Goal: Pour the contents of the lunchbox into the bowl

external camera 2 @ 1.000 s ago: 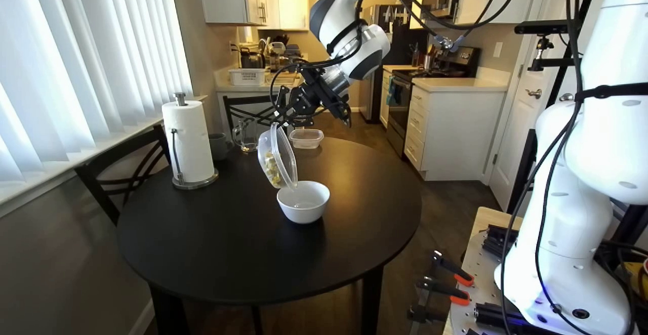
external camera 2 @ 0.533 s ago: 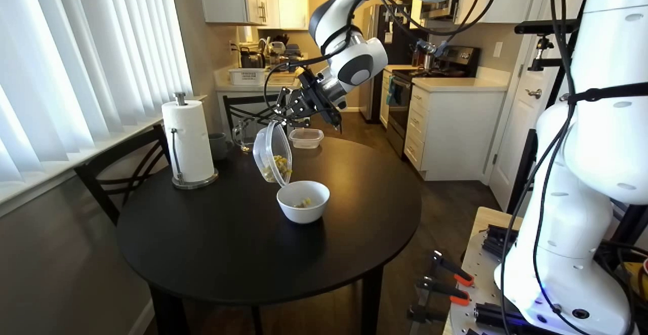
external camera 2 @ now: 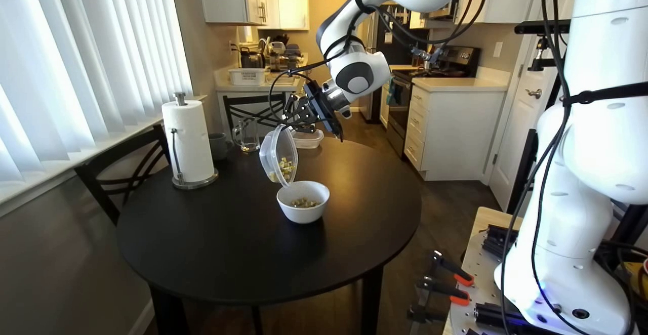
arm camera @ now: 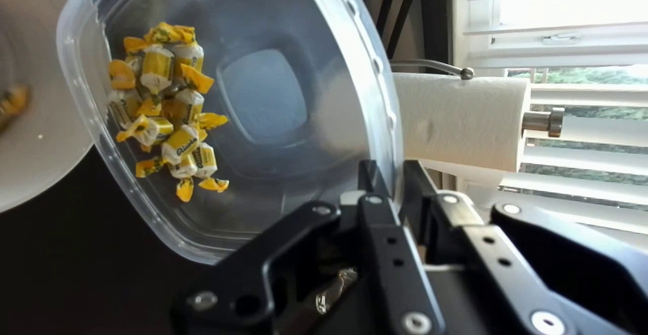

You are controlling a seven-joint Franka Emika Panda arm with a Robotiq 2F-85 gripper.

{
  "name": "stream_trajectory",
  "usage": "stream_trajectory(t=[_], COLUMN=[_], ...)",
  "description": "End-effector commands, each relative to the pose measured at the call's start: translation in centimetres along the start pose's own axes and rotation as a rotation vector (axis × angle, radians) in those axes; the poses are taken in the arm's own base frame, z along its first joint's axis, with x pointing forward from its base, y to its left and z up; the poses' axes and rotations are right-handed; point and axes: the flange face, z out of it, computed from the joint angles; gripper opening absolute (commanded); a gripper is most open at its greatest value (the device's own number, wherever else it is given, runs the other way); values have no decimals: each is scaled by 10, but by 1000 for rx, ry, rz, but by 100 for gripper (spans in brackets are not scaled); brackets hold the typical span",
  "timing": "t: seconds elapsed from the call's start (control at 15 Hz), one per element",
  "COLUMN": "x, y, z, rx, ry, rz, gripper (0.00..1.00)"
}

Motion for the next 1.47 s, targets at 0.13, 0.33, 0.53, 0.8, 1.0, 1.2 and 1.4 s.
stream_trajectory(t=[0.13, 0.33, 0.53, 0.8, 1.0, 1.2, 1.4], x=[10, 11, 5, 0, -4, -9, -15], y=[0, 4, 7, 15, 23, 33, 40], z=[-8, -7, -7, -11, -21, -32, -43], rx=[76, 65, 69, 80, 92, 115, 138], ry=[45, 27, -5, -19, -26, -44, -70], rz=[-13, -17, -21, -23, -49, -85, -125], gripper=[4, 4, 4, 4, 4, 4, 4])
